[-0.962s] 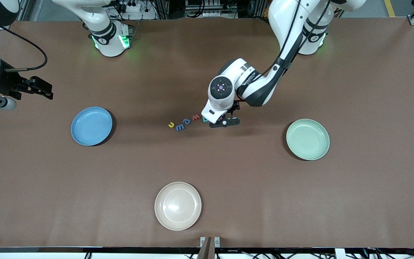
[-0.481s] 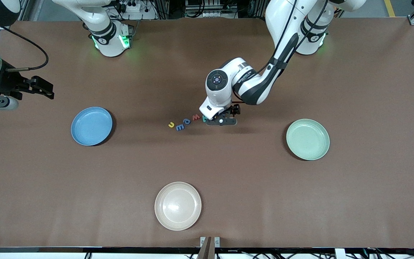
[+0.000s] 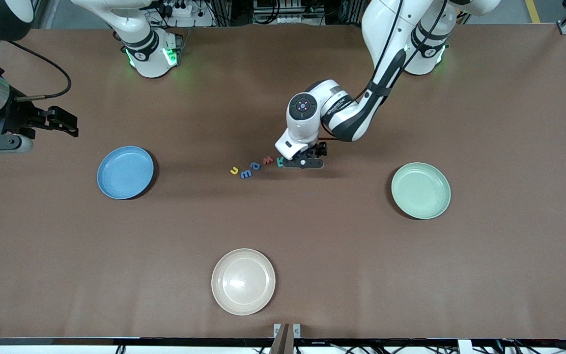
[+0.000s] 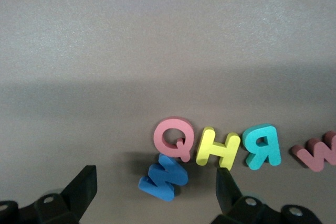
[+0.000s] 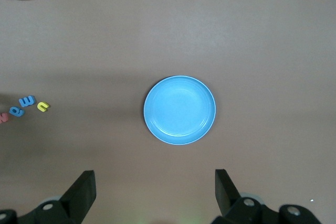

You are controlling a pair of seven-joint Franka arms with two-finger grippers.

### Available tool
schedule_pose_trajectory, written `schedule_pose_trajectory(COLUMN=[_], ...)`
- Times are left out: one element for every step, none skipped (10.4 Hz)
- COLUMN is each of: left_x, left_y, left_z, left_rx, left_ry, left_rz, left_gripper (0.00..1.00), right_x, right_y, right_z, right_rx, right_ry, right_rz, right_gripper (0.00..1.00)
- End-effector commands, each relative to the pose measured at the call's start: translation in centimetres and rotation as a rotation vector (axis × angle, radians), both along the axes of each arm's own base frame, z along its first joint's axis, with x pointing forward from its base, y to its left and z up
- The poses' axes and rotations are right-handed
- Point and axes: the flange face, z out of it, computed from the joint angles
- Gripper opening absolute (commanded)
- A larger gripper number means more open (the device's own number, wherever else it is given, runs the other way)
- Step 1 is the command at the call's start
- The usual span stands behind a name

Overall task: Sort upper and lower case letters into plates
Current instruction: 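Grasp the blue W with the left gripper while the right gripper moves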

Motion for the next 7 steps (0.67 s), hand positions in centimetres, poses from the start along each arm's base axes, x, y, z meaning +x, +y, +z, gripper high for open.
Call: schedule_pose_trajectory(left_x=[-0.3,-0.5,-0.5,-0.6,-0.7,-0.7,-0.8], left_y=[0.4,0.2,0.2,0.2,0.3,0.3,0.2], left_z=[0.7,0.7,0.6,0.4,0.1,0.1,-0.2], left_rx=[-0.006,-0.01,-0.017,-0.017,-0.02,-0.026,-0.025], left_ry=[-0.013,-0.011,-0.003,0.004,0.014,0.022,0.026], left_rz=[-0.022,-0.019,-0.009,-0.006,0.005,0.017,0.018], left_gripper=[1.0,1.0,1.0,1.0,1.0,1.0,1.0], right_x=[0.9,1.5,2.1,2.4,2.7,2.6,2.6], right_y=[2.5,4.0,4.7,6.1,7.1,8.6,9.5], right_z=[-1.1,-2.1,-3.2,-4.4,-5.5,-6.2,-6.8], right_rx=[0.019,0.02,0.021,0.022,0.021,0.02,0.019], right_ry=[-0.008,-0.007,0.0,0.014,0.028,0.039,0.049], right_rz=[0.034,0.058,0.068,0.091,0.108,0.13,0.146], right_gripper=[1.0,1.0,1.0,1.0,1.0,1.0,1.0])
